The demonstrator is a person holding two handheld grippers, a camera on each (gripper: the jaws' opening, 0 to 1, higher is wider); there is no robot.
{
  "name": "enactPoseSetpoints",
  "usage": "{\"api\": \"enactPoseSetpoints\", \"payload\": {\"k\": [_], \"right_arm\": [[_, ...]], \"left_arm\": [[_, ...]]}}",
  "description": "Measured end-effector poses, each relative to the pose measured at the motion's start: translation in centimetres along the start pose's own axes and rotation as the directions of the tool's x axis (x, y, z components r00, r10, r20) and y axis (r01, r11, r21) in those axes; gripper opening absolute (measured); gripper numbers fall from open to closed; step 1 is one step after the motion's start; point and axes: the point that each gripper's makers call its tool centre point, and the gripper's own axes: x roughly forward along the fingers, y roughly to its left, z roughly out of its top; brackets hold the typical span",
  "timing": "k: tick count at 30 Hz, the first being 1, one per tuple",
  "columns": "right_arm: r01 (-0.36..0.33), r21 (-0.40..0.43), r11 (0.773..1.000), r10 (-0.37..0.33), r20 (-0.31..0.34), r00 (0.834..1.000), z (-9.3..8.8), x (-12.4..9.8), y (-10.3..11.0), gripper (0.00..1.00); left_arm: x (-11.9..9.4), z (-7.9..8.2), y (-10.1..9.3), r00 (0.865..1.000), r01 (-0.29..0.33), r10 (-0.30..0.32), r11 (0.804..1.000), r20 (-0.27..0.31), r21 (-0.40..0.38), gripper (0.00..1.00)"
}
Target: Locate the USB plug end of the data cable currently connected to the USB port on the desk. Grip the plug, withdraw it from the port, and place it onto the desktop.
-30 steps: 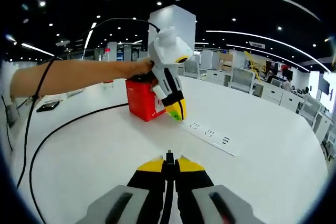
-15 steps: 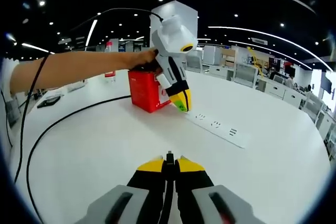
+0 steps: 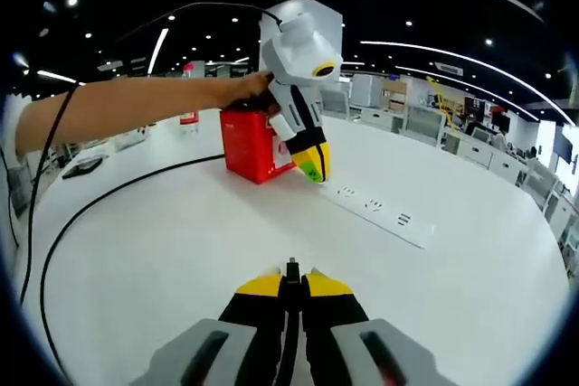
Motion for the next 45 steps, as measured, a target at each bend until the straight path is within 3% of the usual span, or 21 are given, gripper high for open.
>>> {"api": "enactPoseSetpoints", "payload": {"k": [17,33,45], "right_arm": [[-0.008,-0.020,1.000,0.007,-0.033,0.999,-0.74,0.30,0.39,0.10],[-0.017,-0.009,1.000,0.017,-0.020,1.000,-0.59,0.34,0.38,0.10],[-0.023,0.024,0.999,0.023,0.004,1.000,-0.67,0.35,0.14,0.16]], "left_arm": [[-0.11,0.00,0.01,1.000,0.000,0.000,1.000,0.000,0.000,0.02],[-0.28,0.00,0.13,1.000,0.005,-0.005,1.000,0.000,0.004,0.02],[-0.31,-0.05,0.15,1.000,0.006,-0.006,1.000,0.000,0.005,0.02]]}}
